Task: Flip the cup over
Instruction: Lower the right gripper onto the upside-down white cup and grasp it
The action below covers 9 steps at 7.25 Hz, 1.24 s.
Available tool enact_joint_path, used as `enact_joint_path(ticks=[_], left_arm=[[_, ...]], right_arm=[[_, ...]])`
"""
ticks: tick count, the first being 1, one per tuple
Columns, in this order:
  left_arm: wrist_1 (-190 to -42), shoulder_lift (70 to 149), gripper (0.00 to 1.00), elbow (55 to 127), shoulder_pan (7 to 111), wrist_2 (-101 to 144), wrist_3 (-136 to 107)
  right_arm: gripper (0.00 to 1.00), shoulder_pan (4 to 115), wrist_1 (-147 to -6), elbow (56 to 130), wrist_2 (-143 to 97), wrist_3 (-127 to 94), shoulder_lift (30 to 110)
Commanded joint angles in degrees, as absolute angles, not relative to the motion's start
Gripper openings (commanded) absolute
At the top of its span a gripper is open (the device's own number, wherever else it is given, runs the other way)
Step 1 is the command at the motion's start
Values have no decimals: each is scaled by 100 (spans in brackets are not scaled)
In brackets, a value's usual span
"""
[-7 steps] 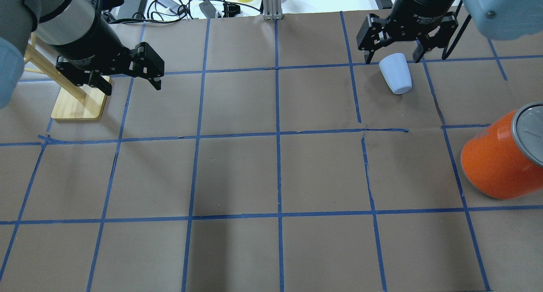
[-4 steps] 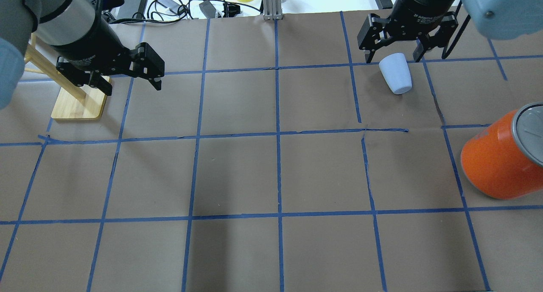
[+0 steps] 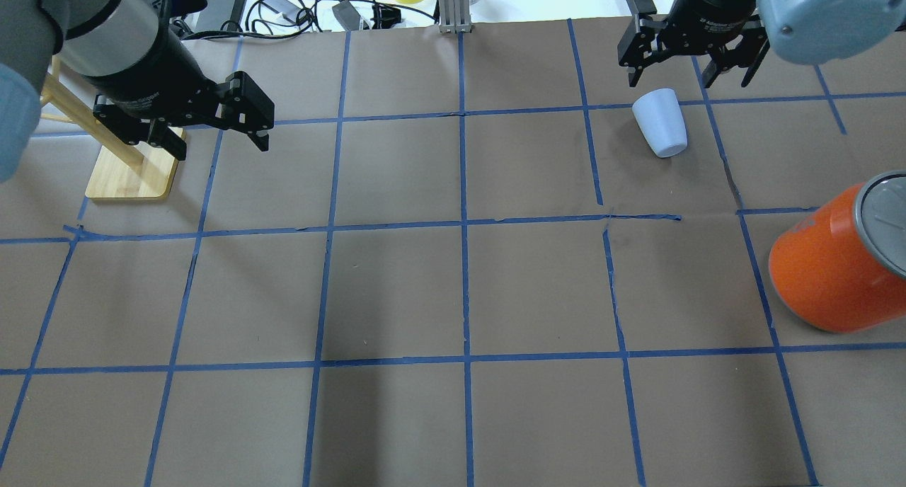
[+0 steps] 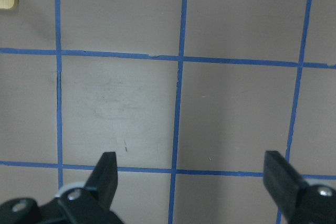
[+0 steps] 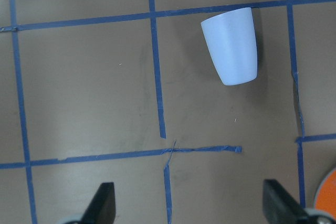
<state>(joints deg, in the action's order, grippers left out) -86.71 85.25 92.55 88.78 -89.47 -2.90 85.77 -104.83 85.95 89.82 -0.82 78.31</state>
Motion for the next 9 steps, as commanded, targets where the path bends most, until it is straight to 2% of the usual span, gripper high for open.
enact_joint_path(ticks=[1,4,9], left_arm=[[-8675,8525,100,9255,8877,-8947,-290],[-8675,8525,100,9255,8877,-8947,-290],[-8675,8525,100,9255,8886,-8947,-290]], right_arm=[[100,8237,-11187,8613,8974,819,7271],[100,7884,-12239,8605,8965,1731,6260],[100,7884,-12858,8578,8974,1872,5538]])
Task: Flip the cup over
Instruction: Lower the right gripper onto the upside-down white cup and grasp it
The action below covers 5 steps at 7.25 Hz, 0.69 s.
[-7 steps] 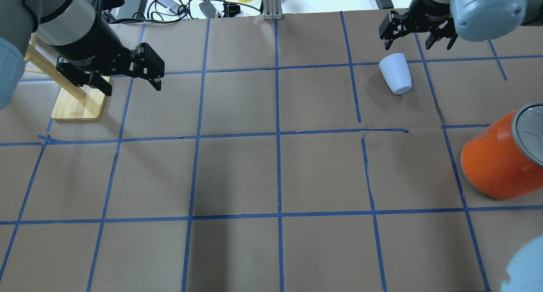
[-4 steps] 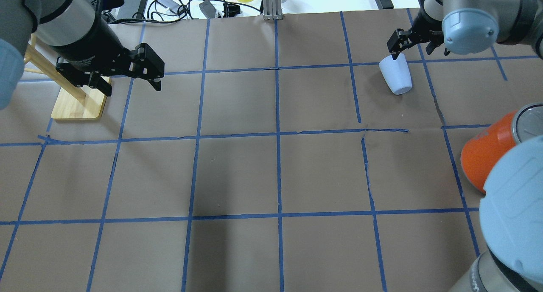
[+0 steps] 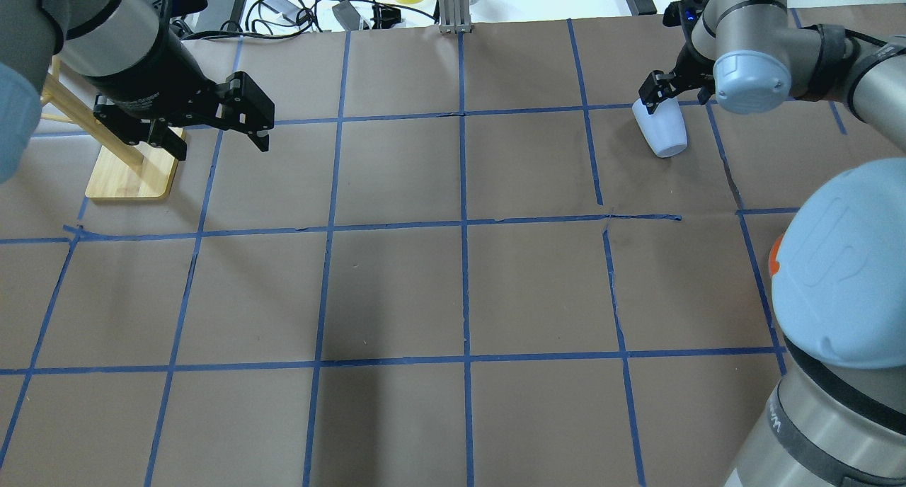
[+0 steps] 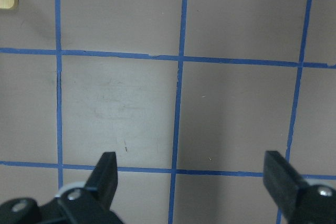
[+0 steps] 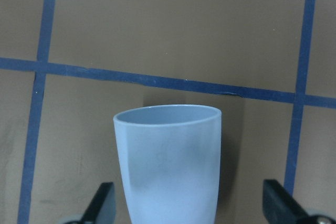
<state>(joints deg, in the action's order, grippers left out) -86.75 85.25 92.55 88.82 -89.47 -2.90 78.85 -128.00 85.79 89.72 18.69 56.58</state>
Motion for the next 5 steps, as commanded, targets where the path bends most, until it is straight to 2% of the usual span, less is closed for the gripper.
enact_joint_path(ticks=[1,5], left_arm=[[-8675,8525,100,9255,8886,-8947,-290],[-8675,8525,100,9255,8886,-8947,-290]], right_arm=[[100,7884,-12867,8578,8965,1872,5459],[100,7884,-12920,8499,8903,1854,5186]])
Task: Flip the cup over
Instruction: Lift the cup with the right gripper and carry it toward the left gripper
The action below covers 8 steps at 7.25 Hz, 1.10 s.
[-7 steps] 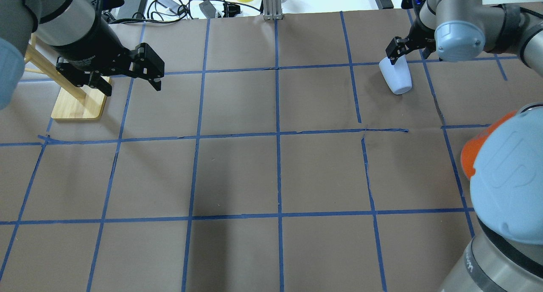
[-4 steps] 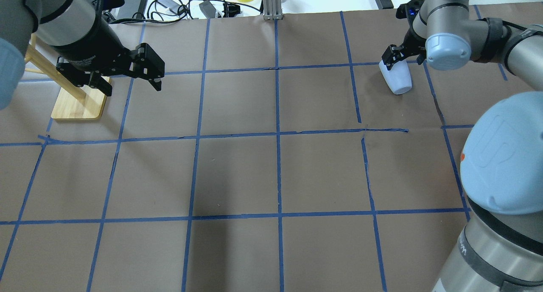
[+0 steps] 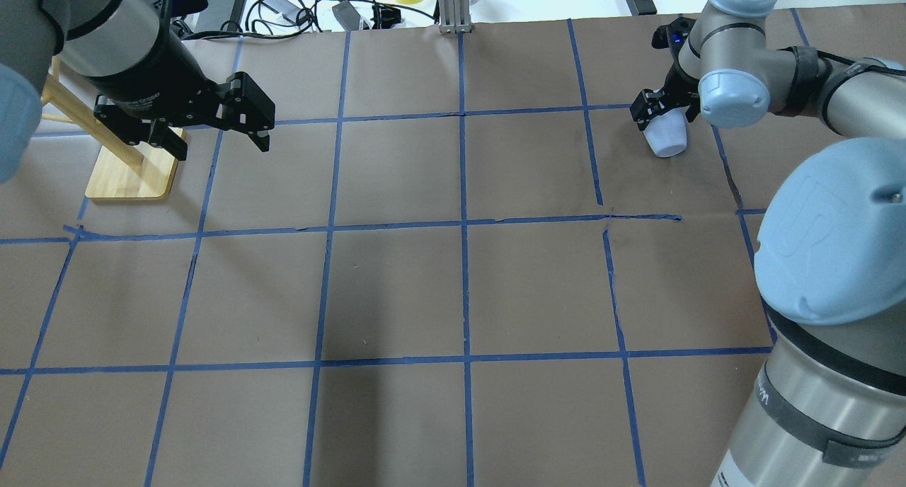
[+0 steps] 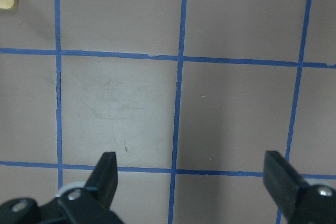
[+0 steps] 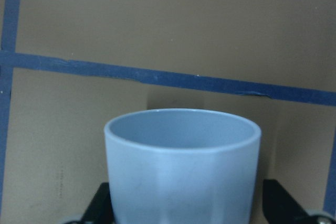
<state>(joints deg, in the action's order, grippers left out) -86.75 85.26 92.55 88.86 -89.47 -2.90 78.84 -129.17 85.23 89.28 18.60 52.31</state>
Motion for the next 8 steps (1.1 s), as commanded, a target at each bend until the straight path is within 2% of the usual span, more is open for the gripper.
enact_joint_path(ticks=[1,2,4,5,6,8], left_arm=[[-8675,8525,100,9255,8886,-8947,-290],[-8675,8525,100,9255,8886,-8947,-290],[-8675,8525,100,9255,8886,-8947,-290],[-8675,8525,100,9255,8886,-8947,-290],[-8675,8525,100,9255,8886,-8947,-290],[-8675,8525,100,9255,8886,-8947,-290]], right_arm=[[93,7884,-12955,8482,8903,1846,5125],[69,7884,-13129,8481,8895,1793,5081],[33,7901,-13140,8473,8886,1793,5124],[30,7988,-13122,8333,8894,1767,5202],[32,8224,-13052,8202,8964,1775,5351],[32,9205,-13113,8157,8921,1871,5546]])
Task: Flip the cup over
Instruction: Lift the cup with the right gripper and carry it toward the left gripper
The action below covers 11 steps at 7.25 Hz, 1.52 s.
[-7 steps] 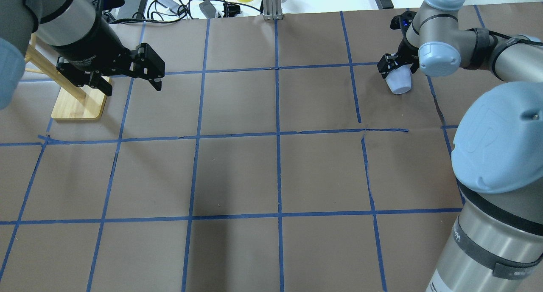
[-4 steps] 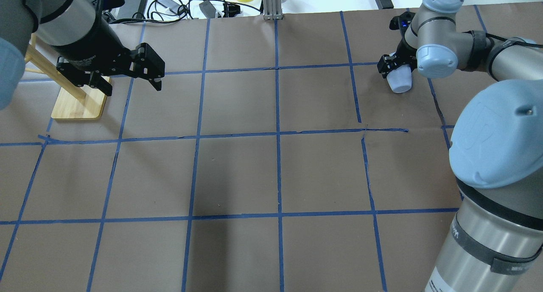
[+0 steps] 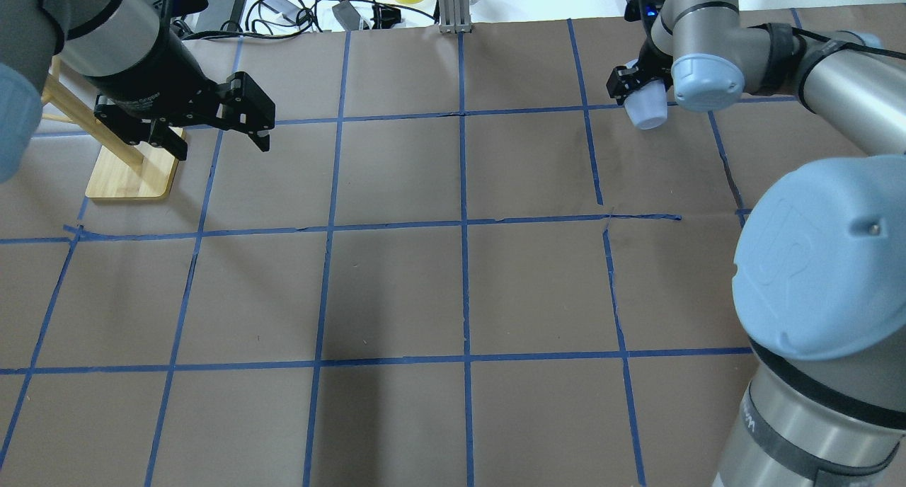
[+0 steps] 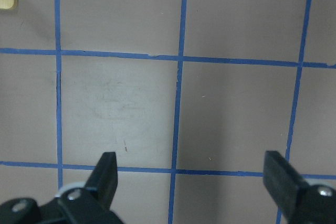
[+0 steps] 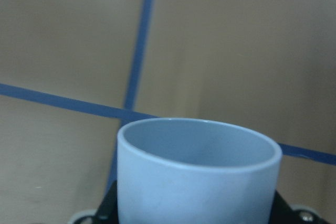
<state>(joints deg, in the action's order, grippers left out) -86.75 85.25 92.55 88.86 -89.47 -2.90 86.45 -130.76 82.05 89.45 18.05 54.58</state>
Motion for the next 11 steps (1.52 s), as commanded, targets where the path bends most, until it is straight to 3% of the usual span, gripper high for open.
enact_joint_path(ticks=[1,7,9,11], left_arm=[[-8675,8525,100,9255,8886,-8947,-290],[-8675,8525,100,9255,8886,-8947,-290],[-8675,8525,100,9255,8886,-8947,-290],[-8675,8525,100,9255,8886,-8947,-290]], right_arm=[[31,9837,-13226,8139,8964,2081,5537],[33,11819,-14018,8270,9463,4710,5177],[33,11900,-14027,8410,9677,5830,5124],[41,11900,-14053,8630,9677,6212,5063]])
